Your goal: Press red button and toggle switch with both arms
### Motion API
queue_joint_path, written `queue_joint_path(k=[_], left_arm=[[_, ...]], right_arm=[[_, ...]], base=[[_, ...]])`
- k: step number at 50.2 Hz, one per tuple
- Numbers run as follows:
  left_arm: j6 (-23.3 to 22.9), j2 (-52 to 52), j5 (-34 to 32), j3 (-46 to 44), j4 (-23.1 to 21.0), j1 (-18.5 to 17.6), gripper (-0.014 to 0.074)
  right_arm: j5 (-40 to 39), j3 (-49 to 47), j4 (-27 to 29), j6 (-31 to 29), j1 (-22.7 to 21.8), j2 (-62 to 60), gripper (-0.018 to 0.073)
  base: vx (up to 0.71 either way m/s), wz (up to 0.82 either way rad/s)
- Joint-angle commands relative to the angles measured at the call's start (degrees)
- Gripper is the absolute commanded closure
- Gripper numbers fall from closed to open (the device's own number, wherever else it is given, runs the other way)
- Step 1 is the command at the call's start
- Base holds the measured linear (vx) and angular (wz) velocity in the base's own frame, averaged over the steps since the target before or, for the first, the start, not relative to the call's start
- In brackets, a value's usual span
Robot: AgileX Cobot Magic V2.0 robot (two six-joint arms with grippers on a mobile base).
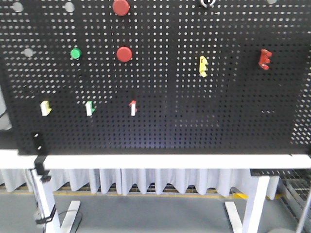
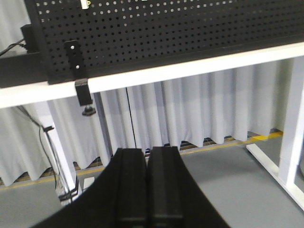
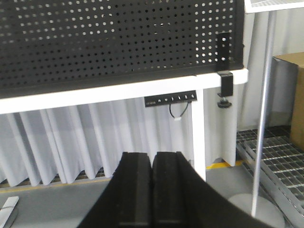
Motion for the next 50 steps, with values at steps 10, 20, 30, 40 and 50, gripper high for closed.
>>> queue_joint_path(k=[10, 20, 30, 40, 50], left_arm=[[-0.58, -0.93, -4.46, 1.93, -0.23, -0.03, 0.0594], [-0.58, -0.93, -4.46, 1.93, -0.23, -0.03, 0.0594], [-0.58, -0.93, -4.46, 1.93, -0.23, -0.03, 0.0594], [-0.58, -0.93, -4.46, 1.93, -0.23, -0.03, 0.0594], [-0.58, -0.93, -4.46, 1.93, -0.23, -0.03, 0.0594]], right_arm=[[-4.99, 0.63, -0.79, -0.47, -0.05, -1.0, 0.0562], [-4.99, 0.63, -0.79, -0.47, -0.05, -1.0, 0.0562], [-4.99, 0.63, -0.79, -0.47, -0.05, -1.0, 0.0562], [-4.99, 0.63, -0.79, -0.47, -0.05, -1.0, 0.0562], [-4.99, 0.63, -0.79, -0.47, -0.05, -1.0, 0.0562]], base=[[0.42, -0.02], [0.41, 0.01], [0.36, 0.01], [0.22, 0.0], [0.09, -0.02]])
